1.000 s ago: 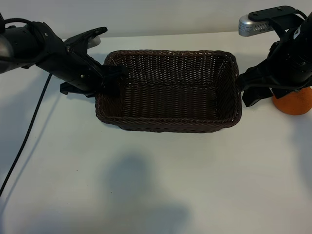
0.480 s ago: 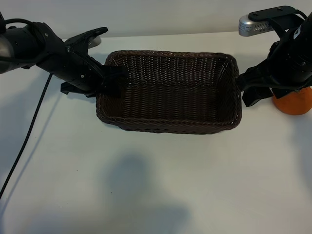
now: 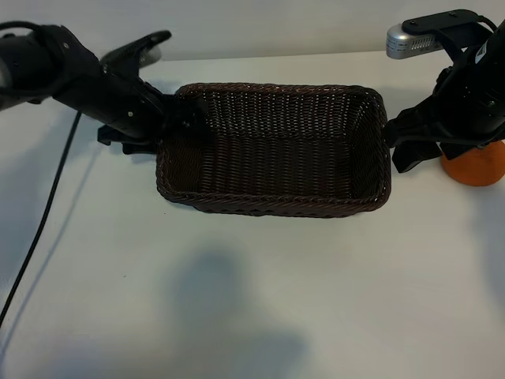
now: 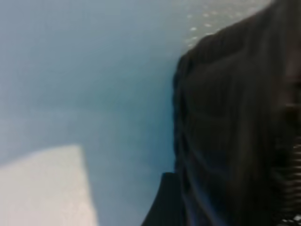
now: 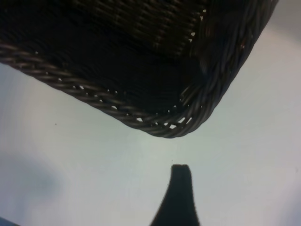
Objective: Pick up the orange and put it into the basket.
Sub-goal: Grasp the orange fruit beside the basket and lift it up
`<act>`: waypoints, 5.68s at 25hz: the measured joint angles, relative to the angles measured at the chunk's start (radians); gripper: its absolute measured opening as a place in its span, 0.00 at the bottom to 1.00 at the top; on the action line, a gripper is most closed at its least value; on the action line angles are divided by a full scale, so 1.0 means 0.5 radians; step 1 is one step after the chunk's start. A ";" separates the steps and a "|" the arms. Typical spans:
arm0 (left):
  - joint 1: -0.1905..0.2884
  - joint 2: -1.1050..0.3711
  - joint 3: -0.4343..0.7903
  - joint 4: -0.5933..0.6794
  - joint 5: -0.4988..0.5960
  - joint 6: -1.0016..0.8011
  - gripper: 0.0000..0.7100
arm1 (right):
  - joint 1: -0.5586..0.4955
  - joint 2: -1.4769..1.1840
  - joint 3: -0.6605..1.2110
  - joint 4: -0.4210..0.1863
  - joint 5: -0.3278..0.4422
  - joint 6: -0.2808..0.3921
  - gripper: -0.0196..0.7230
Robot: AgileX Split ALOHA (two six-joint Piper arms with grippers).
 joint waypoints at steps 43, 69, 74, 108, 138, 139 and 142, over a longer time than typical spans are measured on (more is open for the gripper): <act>0.000 -0.559 -0.339 1.222 0.768 -0.527 0.84 | 0.000 0.000 0.000 0.000 0.021 0.002 0.83; 0.732 -1.621 -0.340 1.101 1.042 -0.213 0.84 | 0.000 0.000 0.000 -0.008 0.027 -0.053 0.83; 0.732 -2.164 -0.278 1.322 1.107 -0.326 0.84 | 0.000 0.000 0.000 -0.013 0.027 -0.052 0.83; 0.418 -3.522 1.421 1.287 0.659 -0.318 0.84 | 0.000 0.000 0.000 -0.079 -0.071 -0.053 0.83; 0.378 -3.916 1.471 1.240 0.681 -0.309 0.84 | 0.000 0.000 0.000 -0.105 -0.100 -0.053 0.83; 0.378 -3.916 1.471 1.240 0.681 -0.309 0.84 | 0.000 0.000 0.000 -0.105 -0.100 -0.053 0.83; 0.378 -3.918 1.485 1.287 0.684 -0.309 0.84 | 0.000 0.000 0.000 -0.105 -0.100 -0.053 0.83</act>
